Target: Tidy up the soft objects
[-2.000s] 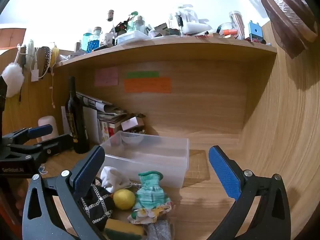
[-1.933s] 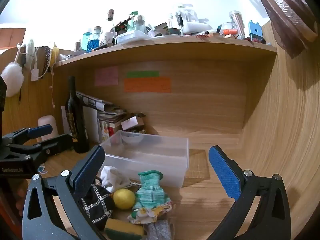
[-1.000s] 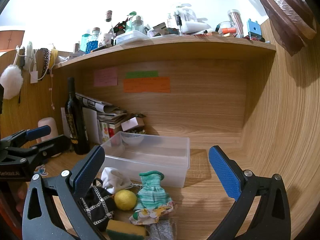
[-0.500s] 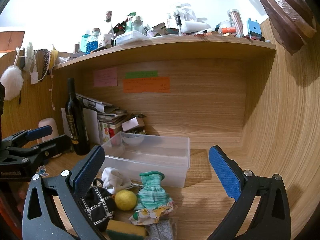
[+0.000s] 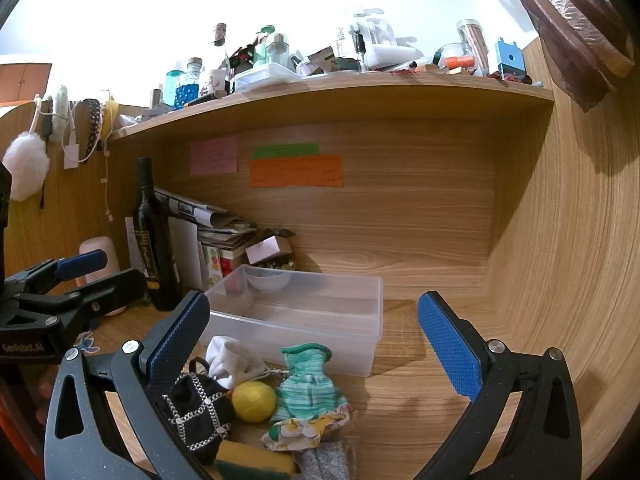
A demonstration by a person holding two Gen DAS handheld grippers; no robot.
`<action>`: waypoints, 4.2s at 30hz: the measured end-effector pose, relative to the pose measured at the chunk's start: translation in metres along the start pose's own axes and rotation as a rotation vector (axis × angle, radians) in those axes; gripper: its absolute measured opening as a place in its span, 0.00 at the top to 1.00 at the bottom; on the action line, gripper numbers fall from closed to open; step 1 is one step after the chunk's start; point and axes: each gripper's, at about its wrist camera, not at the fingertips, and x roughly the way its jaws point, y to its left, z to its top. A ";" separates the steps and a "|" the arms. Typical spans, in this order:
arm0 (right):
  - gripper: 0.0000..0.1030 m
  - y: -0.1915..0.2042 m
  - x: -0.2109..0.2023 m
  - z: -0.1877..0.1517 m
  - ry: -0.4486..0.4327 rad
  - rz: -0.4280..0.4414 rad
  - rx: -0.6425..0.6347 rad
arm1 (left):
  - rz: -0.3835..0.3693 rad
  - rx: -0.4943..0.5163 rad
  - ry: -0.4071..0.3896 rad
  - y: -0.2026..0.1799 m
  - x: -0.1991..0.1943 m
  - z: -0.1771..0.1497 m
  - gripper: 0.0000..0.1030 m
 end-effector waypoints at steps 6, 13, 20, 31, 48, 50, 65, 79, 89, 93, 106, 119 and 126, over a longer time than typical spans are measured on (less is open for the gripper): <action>0.00 0.000 0.000 0.000 0.001 0.001 0.001 | 0.000 0.003 -0.004 -0.001 -0.001 0.000 0.00; 0.00 0.001 -0.001 0.000 -0.003 0.013 0.003 | 0.002 0.004 -0.001 -0.001 -0.001 0.000 0.00; 0.00 0.000 0.000 -0.001 -0.001 0.032 0.002 | 0.001 0.003 0.001 -0.002 0.000 0.000 0.00; 0.01 -0.012 0.010 -0.012 0.035 0.055 0.033 | 0.007 -0.018 0.062 0.006 0.018 -0.009 0.00; 0.44 -0.030 0.076 -0.055 0.381 0.122 -0.011 | -0.019 -0.092 0.382 0.042 0.099 -0.052 0.21; 0.52 -0.031 0.087 -0.055 0.424 0.138 -0.029 | -0.031 -0.087 0.412 0.039 0.109 -0.052 0.21; 0.67 -0.025 0.135 -0.071 0.642 0.297 -0.021 | -0.111 -0.062 0.593 0.021 0.164 -0.068 0.16; 0.92 -0.020 0.121 -0.060 0.549 0.278 -0.060 | -0.128 0.010 0.535 0.013 0.147 -0.069 0.70; 0.93 -0.017 0.097 -0.028 0.417 0.255 -0.074 | -0.121 -0.020 0.412 0.025 0.118 -0.036 0.79; 0.93 -0.018 0.087 -0.017 0.369 0.249 -0.075 | -0.119 -0.024 0.362 0.028 0.107 -0.020 0.79; 0.93 -0.029 0.089 0.021 0.247 0.216 -0.043 | -0.073 -0.043 0.213 0.046 0.096 0.031 0.79; 0.93 -0.030 0.138 0.034 0.263 0.188 -0.057 | -0.028 -0.050 0.243 0.049 0.155 0.036 0.79; 0.93 -0.033 0.179 0.016 0.358 0.170 -0.059 | -0.035 -0.051 0.347 0.053 0.193 0.016 0.79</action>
